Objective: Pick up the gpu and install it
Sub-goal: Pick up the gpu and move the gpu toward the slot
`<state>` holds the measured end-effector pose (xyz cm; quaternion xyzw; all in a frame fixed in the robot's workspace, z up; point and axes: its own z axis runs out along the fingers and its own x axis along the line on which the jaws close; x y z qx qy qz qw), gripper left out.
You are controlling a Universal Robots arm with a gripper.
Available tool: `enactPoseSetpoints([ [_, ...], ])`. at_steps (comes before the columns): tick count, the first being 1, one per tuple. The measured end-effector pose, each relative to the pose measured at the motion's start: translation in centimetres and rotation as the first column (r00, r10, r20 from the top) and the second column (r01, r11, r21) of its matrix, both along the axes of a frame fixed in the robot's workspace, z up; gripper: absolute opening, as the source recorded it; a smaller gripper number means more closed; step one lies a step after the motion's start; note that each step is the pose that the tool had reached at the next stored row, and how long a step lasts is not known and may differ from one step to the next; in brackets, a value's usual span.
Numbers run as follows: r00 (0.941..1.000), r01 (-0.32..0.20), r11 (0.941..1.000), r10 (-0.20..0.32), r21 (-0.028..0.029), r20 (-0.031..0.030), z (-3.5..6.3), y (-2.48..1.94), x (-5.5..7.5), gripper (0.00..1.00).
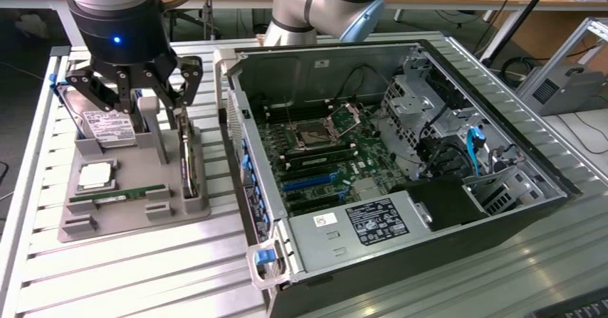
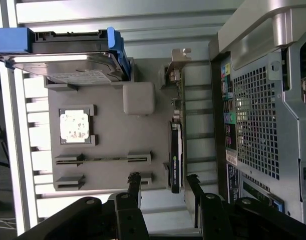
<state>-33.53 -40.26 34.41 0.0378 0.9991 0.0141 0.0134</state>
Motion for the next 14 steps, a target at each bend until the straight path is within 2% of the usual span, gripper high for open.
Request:
enactPoseSetpoints([
  [14, 1.0, 0.0, 1.0, 0.0, -0.0012, 0.0, -0.32, -0.03, 0.0, 0.48],
])
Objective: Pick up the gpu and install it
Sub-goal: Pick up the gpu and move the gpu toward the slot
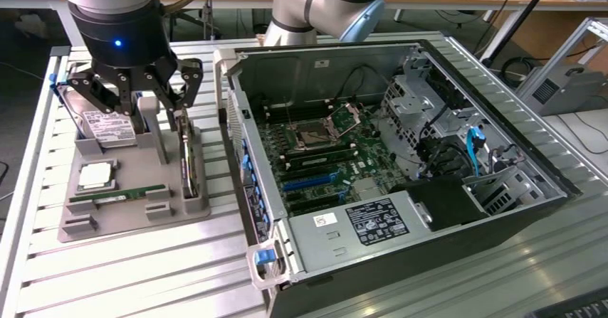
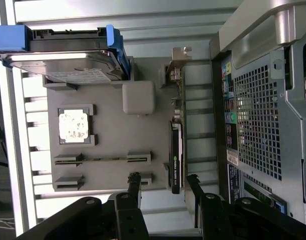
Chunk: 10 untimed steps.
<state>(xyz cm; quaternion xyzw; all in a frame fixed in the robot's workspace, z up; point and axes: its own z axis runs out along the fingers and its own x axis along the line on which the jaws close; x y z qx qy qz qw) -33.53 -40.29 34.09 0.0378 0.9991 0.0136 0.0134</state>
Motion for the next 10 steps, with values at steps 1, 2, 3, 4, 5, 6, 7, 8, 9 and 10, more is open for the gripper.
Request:
enactPoseSetpoints([
  [1, 1.0, 0.0, 1.0, 0.0, -0.0001, 0.0, -0.02, 0.0, 0.0, 0.48],
  [2, 1.0, 0.0, 1.0, 0.0, -0.0001, -0.0001, -0.03, 0.0, 0.0, 0.48],
  [3, 1.0, 0.0, 1.0, 0.0, -0.0002, 0.0, -0.05, -0.01, 0.0, 0.48],
  [4, 1.0, 0.0, 1.0, 0.0, -0.0003, 0.0, -0.07, -0.01, 0.0, 0.48],
  [5, 1.0, 0.0, 1.0, 0.0, -0.0004, 0.0, -0.09, -0.01, 0.0, 0.48],
  [6, 1.0, 0.0, 1.0, 0.0, -0.0005, -0.0001, -0.1, -0.01, 0.0, 0.48],
  [7, 1.0, 0.0, 1.0, 0.0, -0.0006, 0.0, -0.11, -0.01, 0.0, 0.48],
  [8, 1.0, 0.0, 1.0, 0.0, -0.0008, 0.0, -0.13, -0.02, 0.0, 0.48],
  [9, 1.0, 0.0, 1.0, 0.0, -0.001, 0.0, -0.15, -0.02, 0.0, 0.48],
  [10, 1.0, 0.0, 1.0, 0.0, -0.0011, 0.0, -0.16, -0.02, 0.0, 0.48],
])
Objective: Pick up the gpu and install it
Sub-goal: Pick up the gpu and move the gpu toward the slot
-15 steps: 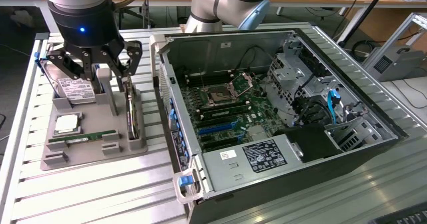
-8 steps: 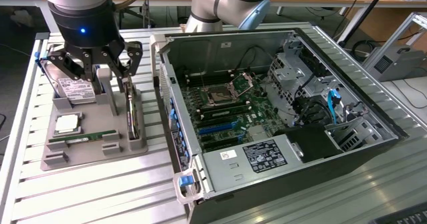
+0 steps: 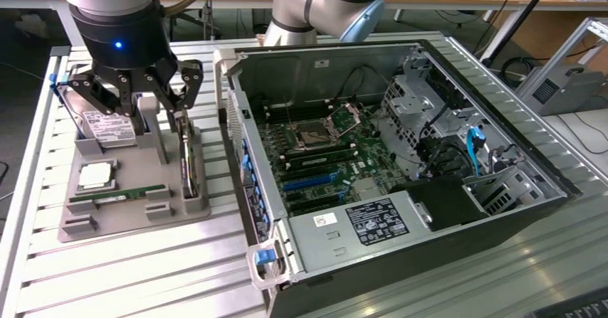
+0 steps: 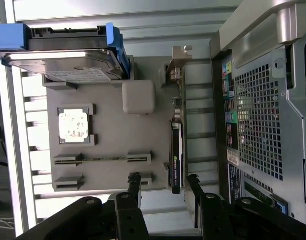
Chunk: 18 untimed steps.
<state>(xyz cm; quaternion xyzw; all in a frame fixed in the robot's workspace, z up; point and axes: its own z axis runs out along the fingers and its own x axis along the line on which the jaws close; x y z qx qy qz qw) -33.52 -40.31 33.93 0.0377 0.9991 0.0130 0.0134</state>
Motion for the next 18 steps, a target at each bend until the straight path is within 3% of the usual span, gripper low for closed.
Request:
enactPoseSetpoints([
  [18, 1.0, 0.0, 1.0, 0.0, -0.0041, 0.0, -0.33, -0.04, 0.0, 0.48],
])
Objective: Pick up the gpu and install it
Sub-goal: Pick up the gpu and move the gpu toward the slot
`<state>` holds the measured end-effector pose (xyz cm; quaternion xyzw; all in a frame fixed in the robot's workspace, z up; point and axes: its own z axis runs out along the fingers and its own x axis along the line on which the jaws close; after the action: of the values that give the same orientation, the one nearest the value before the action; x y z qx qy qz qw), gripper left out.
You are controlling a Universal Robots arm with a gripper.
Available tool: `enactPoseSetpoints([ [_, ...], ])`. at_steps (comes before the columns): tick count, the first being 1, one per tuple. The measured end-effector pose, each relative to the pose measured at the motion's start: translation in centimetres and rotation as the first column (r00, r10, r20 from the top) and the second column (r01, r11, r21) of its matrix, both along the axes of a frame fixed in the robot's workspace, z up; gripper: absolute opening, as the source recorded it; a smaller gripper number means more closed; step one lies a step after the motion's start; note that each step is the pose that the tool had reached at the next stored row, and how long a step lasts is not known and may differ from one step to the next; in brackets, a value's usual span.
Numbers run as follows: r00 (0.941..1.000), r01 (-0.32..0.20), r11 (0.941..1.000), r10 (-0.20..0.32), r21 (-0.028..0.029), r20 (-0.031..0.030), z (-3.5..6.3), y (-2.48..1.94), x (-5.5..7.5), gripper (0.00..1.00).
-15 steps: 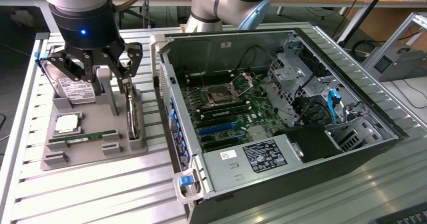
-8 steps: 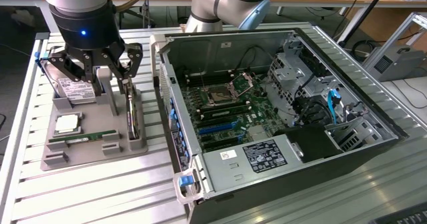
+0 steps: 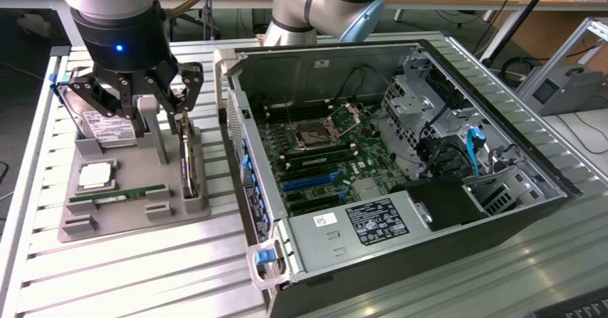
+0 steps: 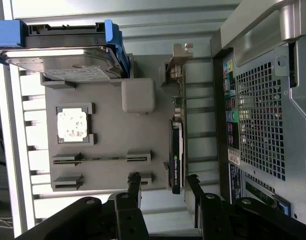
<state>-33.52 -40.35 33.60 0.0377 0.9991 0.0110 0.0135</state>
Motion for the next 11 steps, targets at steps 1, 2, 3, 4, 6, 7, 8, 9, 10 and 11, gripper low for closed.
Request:
enactPoseSetpoints([
  [1, 1.0, 0.0, 1.0, 0.0, -0.0002, 0.0001, -0.02, 0.0, 0.0, 0.48],
  [2, 1.0, 0.0, 1.0, 0.0, -0.0003, 0.0, -0.04, 0.0, 0.0, 0.48],
  [3, 1.0, 0.0, 1.0, 0.0, -0.0007, 0.0, -0.07, -0.01, 0.0, 0.48],
  [4, 1.0, 0.0, 1.0, 0.0, -0.0009, 0.0, -0.09, -0.01, 0.0, 0.48],
  [6, 1.0, 0.0, 1.0, 0.0, -0.0014, 0.0, -0.13, -0.01, 0.0, 0.48],
  [7, 1.0, 0.0, 1.0, 0.0, -0.0017, 0.0001, -0.16, -0.02, 0.0, 0.48],
  [8, 1.0, 0.0, 1.0, 0.0, -0.002, 0.0001, -0.19, -0.02, 0.0, 0.48],
  [9, 1.0, 0.0, 1.0, 0.0, -0.0023, 0.0, -0.21, -0.02, 0.0, 0.48],
  [10, 1.0, 0.0, 1.0, 0.0, -0.003, 0.0, -0.26, -0.03, 0.0, 0.48],
  [11, 1.0, 0.0, 1.0, 0.0, -0.0034, 0.0, -0.31, -0.04, 0.0, 0.48],
])
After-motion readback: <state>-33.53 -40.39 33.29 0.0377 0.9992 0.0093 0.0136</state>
